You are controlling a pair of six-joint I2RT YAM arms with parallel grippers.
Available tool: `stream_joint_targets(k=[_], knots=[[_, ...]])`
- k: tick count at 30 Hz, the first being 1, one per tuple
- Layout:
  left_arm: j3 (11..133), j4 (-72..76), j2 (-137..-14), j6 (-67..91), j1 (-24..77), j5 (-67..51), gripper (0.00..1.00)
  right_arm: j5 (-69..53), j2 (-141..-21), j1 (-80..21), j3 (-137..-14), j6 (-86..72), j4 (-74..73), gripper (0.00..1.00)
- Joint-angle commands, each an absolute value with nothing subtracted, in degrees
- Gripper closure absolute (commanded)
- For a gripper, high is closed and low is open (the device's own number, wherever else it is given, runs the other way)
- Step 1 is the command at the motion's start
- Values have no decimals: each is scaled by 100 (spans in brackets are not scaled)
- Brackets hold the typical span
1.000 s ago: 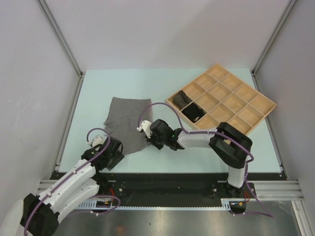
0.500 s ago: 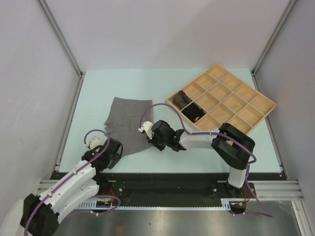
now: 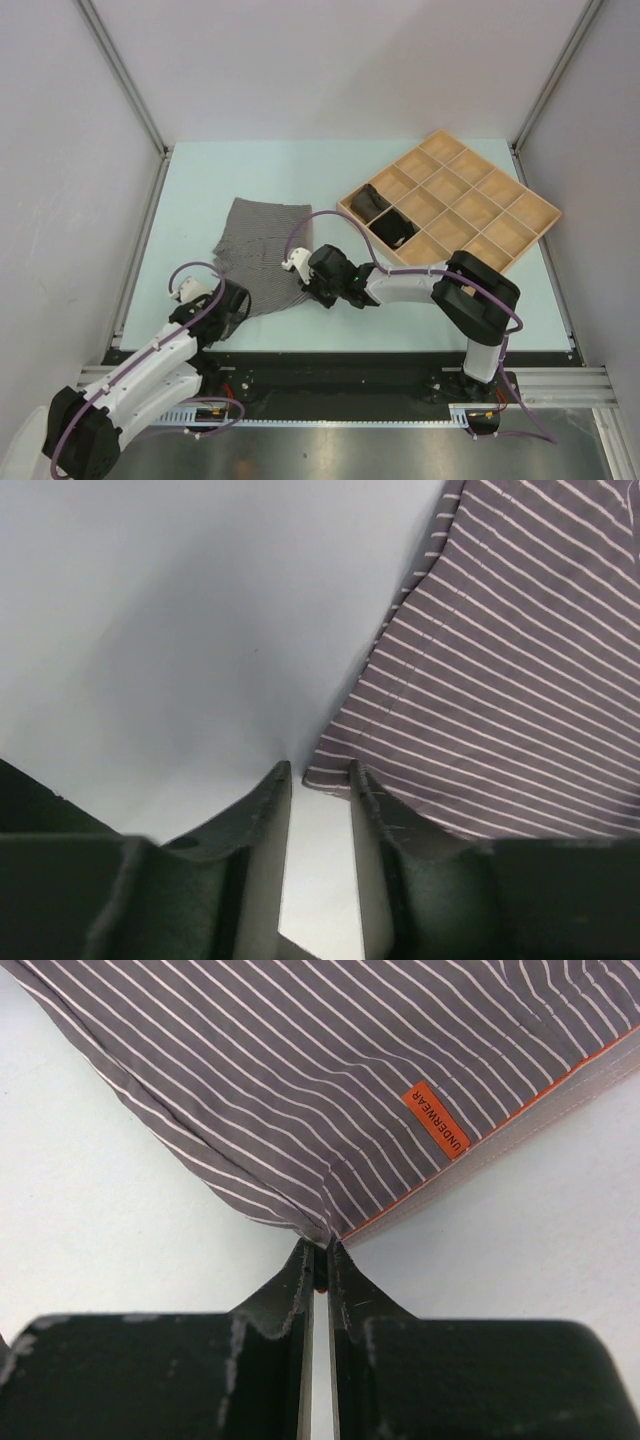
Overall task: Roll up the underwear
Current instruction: Fold the underwear at the center of the board.
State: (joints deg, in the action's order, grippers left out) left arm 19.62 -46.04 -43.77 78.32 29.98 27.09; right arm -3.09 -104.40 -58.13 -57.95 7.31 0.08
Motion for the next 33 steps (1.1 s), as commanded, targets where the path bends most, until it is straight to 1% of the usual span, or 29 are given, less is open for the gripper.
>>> stream_joint_targets(k=[1, 3, 4, 7, 10, 11, 13, 21, 28, 33], knots=[[1881, -4317, -4518, 7832, 2953, 2804, 71, -404, -10160, -5836, -5722, 642, -149, 92], [1767, -4070, -4422, 7604, 2953, 2821, 78, -396, -10116, -5836, -5704, 633, -167, 92], [1714, -3939, -4377, 7559, 2953, 2830, 87, -396, -10116, -5836, -5704, 615, -176, 92], [1556, -3745, -4089, 7305, 2953, 2857, 99, -422, -10064, -5836, -5687, 519, -220, 92], [1564, -3744, -3702, 6874, 2962, 2856, 100, -431, -9967, -5853, -5669, 283, -351, 93], [1582, -3770, -3631, 6760, 2953, 2900, 100, -448, -9854, -5862, -5643, 229, -404, 95], [1678, -3867, -3411, 6426, 2953, 2900, 100, -501, -9739, -5932, -5520, 123, -439, 96], [2222, -4096, -3402, 5836, 2962, 2426, 100, -273, -9212, -6424, -5519, -386, -1335, 100], [2724, -3815, -3076, 5257, 2962, 2434, 100, -9, -9026, -6311, -6160, -756, -2275, 100], [3199, -3341, -3707, 4782, 2953, 2584, 100, 132, -9316, -5872, -6845, -809, -2452, 100]])
